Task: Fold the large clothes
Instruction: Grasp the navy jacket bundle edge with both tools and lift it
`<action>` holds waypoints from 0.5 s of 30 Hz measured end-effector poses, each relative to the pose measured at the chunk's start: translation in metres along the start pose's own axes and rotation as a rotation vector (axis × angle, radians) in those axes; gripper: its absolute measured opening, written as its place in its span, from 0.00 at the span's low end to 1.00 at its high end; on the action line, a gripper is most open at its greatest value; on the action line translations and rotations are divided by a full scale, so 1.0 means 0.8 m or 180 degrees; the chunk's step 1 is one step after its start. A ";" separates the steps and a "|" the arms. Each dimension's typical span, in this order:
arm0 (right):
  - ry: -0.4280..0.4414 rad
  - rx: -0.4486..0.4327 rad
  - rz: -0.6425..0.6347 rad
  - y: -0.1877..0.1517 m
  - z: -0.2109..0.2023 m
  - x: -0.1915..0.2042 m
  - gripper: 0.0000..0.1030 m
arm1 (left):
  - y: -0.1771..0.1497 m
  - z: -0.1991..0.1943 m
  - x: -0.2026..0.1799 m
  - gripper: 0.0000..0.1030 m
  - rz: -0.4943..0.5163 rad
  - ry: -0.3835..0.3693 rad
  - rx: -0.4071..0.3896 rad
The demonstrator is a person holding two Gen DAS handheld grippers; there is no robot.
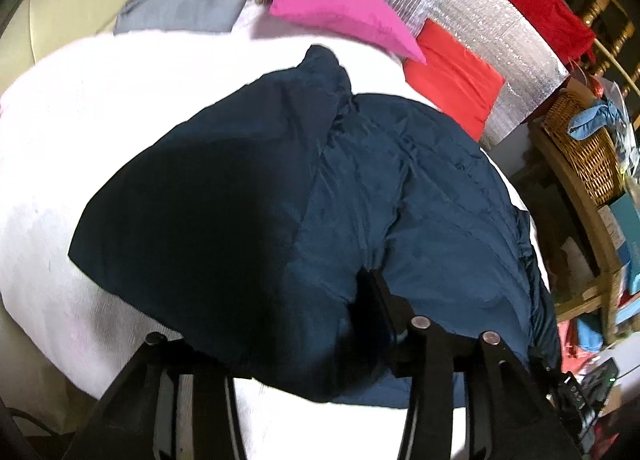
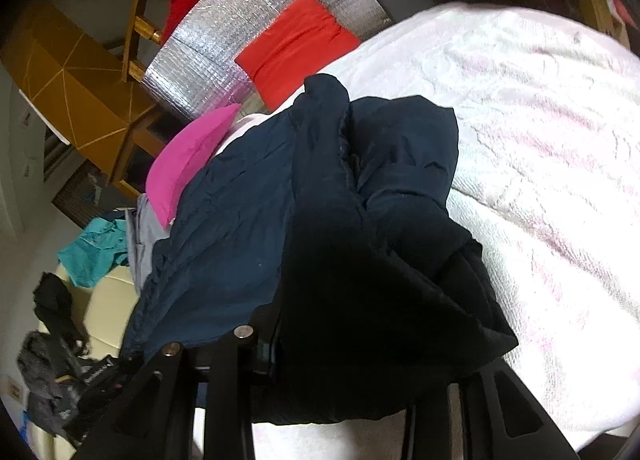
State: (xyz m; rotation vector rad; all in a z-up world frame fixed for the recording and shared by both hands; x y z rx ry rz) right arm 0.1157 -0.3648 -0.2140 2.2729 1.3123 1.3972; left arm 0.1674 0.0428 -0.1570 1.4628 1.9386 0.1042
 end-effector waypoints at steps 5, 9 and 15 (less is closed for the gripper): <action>0.0050 0.0180 0.0113 0.001 -0.016 -0.007 0.43 | -0.003 -0.019 0.018 0.62 -0.0087 -0.0036 0.0277; 0.0012 0.0338 0.0097 -0.007 -0.041 -0.011 0.45 | -0.007 -0.049 0.039 0.63 -0.0044 -0.0057 0.0359; -0.0171 0.0283 -0.0280 0.003 -0.091 0.001 0.46 | 0.033 -0.102 0.053 0.72 0.0164 0.0216 -0.0140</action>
Point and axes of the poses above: each gripper's, at about its wrist camera, not at the fingertips, and z roughly the way its jaws point, x to its left, y to its top, the point moved 4 cm from there along z, roughly the way its jaws point, and after that the axes turned 2 degrees about -z, right-handed, at the moved point
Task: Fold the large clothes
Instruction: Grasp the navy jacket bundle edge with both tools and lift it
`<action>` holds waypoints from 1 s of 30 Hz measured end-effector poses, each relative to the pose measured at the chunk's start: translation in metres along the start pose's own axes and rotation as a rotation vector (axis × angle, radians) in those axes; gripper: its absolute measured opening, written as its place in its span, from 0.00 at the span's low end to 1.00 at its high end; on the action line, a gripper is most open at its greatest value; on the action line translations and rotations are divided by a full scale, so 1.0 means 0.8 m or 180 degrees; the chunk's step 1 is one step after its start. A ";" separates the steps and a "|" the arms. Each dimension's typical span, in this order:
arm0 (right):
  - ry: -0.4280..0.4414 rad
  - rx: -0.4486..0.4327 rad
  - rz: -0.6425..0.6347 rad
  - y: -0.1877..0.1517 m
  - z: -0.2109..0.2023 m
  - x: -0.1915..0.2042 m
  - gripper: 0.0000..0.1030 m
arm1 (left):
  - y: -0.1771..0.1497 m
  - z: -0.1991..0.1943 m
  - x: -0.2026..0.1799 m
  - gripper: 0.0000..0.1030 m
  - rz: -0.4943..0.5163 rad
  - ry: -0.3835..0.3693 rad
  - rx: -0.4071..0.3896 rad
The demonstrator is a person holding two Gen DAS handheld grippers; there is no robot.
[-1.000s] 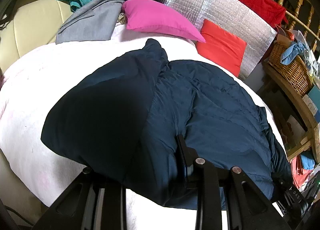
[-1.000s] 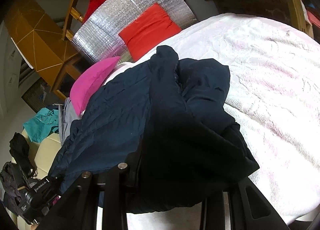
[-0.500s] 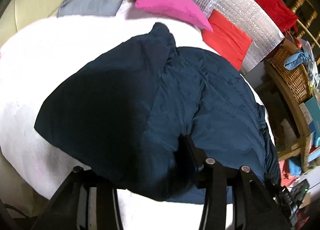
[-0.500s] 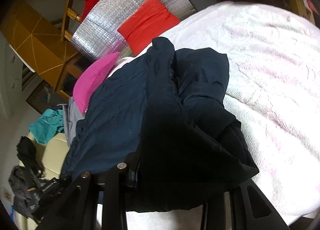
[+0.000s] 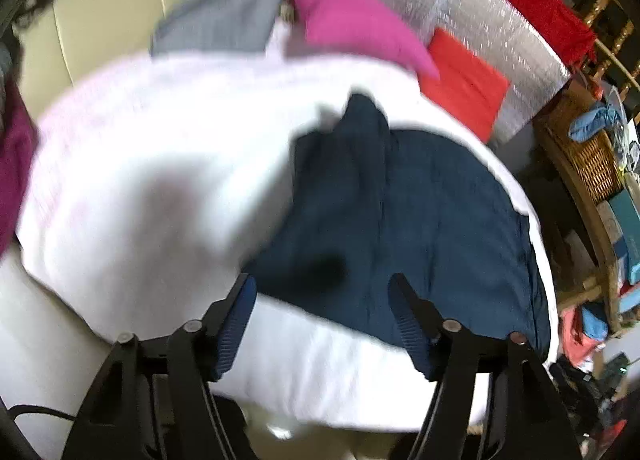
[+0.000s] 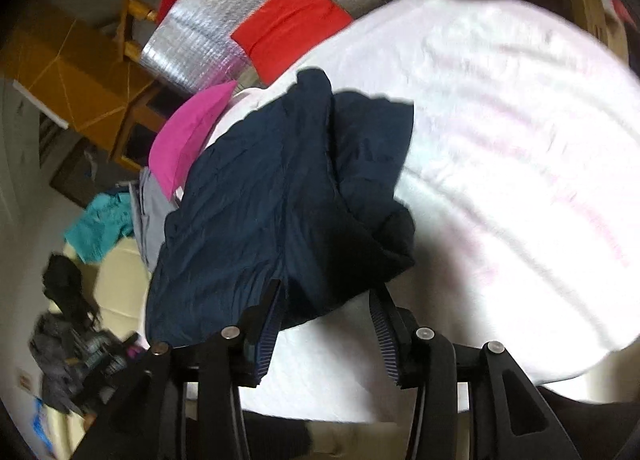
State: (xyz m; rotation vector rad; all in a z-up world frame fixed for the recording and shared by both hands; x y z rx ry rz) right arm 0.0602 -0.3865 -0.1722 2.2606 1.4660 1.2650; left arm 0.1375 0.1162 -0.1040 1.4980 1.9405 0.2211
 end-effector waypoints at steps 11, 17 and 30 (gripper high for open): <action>0.0209 -0.0182 -0.0223 0.063 0.034 0.038 0.56 | 0.036 0.062 -0.037 0.80 0.0191 0.0073 -0.0014; -0.0009 0.0278 0.0111 0.057 0.104 -0.005 0.35 | 0.012 0.120 -0.015 0.82 0.0234 0.0409 0.0503; 0.0059 -0.0190 0.0358 0.138 0.093 -0.029 0.77 | 0.083 0.129 -0.008 0.88 -0.0323 0.0070 0.0202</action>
Point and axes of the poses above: each gripper's, at about its wrist camera, not at the fingertips, and z roughly the way its jaws point, x to its left, y to its top, the point moved 4 cm from there along z, roughly the way its jaws point, and after that the axes turned 2 degrees about -z, right-handed, at the moved point
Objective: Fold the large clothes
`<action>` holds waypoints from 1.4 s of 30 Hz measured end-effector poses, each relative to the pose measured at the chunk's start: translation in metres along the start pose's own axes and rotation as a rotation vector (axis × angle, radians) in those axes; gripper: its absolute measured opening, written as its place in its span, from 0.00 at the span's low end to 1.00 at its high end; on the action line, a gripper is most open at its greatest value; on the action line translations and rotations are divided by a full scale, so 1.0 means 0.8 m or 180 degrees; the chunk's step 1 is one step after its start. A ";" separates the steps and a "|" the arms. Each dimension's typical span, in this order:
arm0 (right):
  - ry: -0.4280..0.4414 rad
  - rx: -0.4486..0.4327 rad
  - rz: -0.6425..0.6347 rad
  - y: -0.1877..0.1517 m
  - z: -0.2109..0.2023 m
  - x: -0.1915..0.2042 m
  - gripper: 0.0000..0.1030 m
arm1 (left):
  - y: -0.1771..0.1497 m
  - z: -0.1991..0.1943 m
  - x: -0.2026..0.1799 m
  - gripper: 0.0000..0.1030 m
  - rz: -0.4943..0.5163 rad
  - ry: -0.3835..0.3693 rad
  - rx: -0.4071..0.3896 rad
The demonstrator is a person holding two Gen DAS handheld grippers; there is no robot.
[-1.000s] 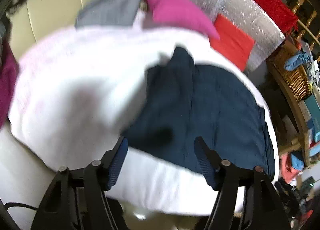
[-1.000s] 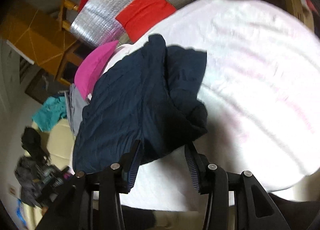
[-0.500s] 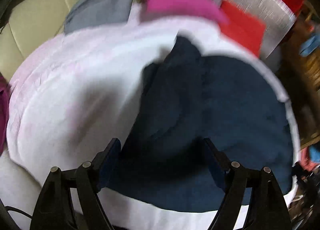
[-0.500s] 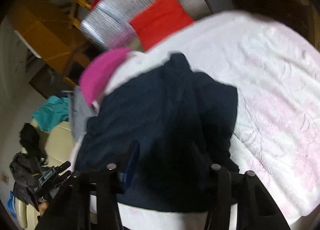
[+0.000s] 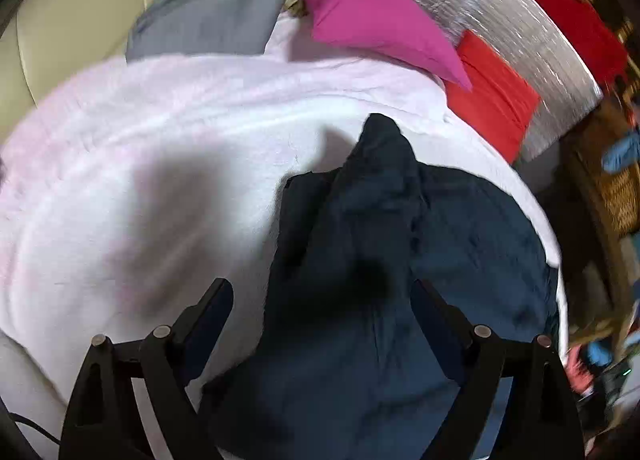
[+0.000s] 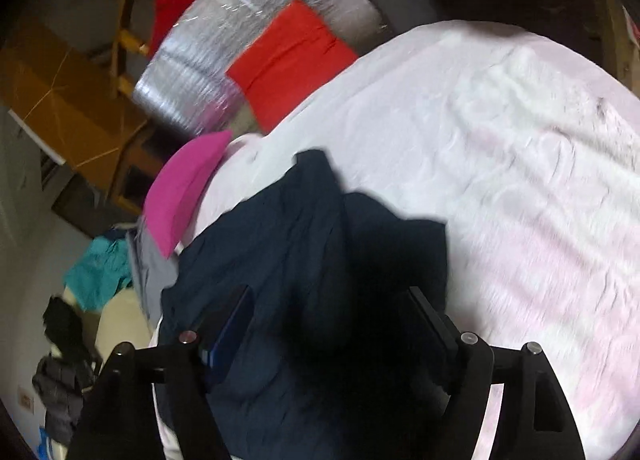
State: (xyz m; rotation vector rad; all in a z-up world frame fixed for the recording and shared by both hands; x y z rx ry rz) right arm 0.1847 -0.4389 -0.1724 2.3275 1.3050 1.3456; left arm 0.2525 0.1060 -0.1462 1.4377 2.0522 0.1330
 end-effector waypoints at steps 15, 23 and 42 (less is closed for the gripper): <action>-0.0083 -0.0072 -0.0195 0.021 0.055 0.014 0.42 | -0.002 0.022 0.000 0.86 -0.0207 -0.0139 -0.0205; -0.0399 0.0078 -0.0128 0.022 0.069 0.005 0.44 | -0.011 0.028 -0.006 0.86 -0.0128 0.0228 -0.0143; -0.0292 0.0220 -0.0247 0.083 0.171 0.052 0.34 | 0.037 0.076 -0.047 0.77 -0.0221 0.0157 -0.0129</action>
Point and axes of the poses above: each gripper's, at about its wrist camera, not at the fingertips, and z roughly the way its jaws point, x to its left, y to its top, the point moved 4 cm from there along z, roughly the way its jaws point, and after that the axes turned 2 degrees about -z, right-handed, at the moved point
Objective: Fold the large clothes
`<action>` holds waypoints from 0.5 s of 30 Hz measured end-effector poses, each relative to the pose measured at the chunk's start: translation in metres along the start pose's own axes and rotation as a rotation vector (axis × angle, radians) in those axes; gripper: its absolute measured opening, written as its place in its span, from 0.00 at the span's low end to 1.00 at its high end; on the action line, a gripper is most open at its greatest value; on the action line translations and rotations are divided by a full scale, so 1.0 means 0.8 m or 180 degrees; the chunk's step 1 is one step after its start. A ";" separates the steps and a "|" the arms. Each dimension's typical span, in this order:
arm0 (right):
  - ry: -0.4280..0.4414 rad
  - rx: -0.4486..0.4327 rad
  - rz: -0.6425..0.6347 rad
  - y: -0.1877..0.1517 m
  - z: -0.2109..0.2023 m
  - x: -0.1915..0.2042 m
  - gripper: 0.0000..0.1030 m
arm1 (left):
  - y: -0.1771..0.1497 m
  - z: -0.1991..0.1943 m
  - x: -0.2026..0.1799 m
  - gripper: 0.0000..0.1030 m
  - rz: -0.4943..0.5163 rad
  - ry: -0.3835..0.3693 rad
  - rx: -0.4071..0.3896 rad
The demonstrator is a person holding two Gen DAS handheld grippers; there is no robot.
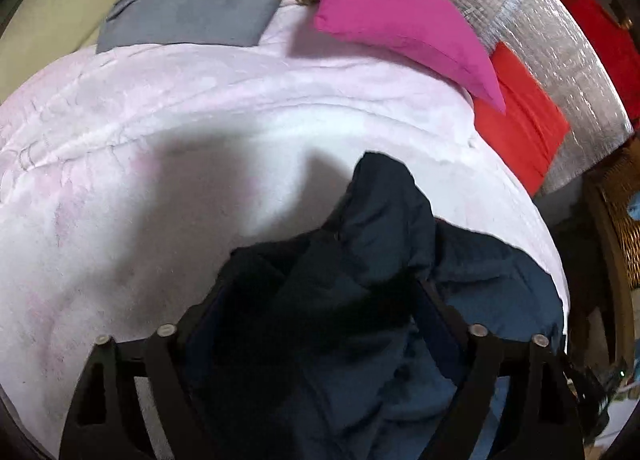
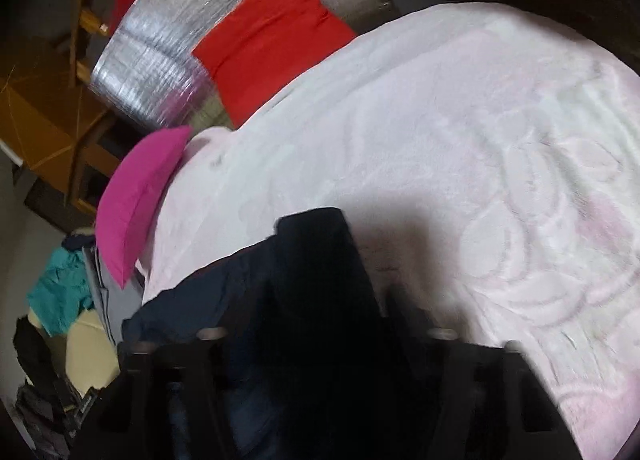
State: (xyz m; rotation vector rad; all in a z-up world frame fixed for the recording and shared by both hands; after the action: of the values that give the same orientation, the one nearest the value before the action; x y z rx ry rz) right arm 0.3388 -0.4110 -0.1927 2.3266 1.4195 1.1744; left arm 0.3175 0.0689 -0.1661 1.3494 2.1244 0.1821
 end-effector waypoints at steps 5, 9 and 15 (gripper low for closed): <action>-0.0073 -0.0348 -0.0248 0.005 -0.029 0.028 0.24 | 0.010 0.016 0.008 0.75 0.0137 0.0250 -0.0089; -0.0306 -0.0024 -0.0133 -0.006 0.008 0.007 0.24 | 0.007 0.027 0.015 0.76 0.0101 0.0282 0.0013; -0.0164 -0.0165 0.0070 -0.007 -0.025 0.009 0.46 | 0.000 -0.026 -0.005 0.75 0.0308 0.0237 -0.0377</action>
State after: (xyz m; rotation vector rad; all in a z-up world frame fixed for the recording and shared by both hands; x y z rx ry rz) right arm 0.3224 -0.4068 -0.1781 2.3258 1.3337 1.1347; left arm 0.3069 0.0696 -0.1479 1.3956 2.0748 0.3970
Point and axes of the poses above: each gripper's, at about its wrist camera, not at the fingertips, and z roughly the way its jaws point, x to its left, y to its top, the point moved 4 cm from there along z, roughly the way its jaws point, and after that the axes turned 2 degrees about -z, right-handed, at the moved point
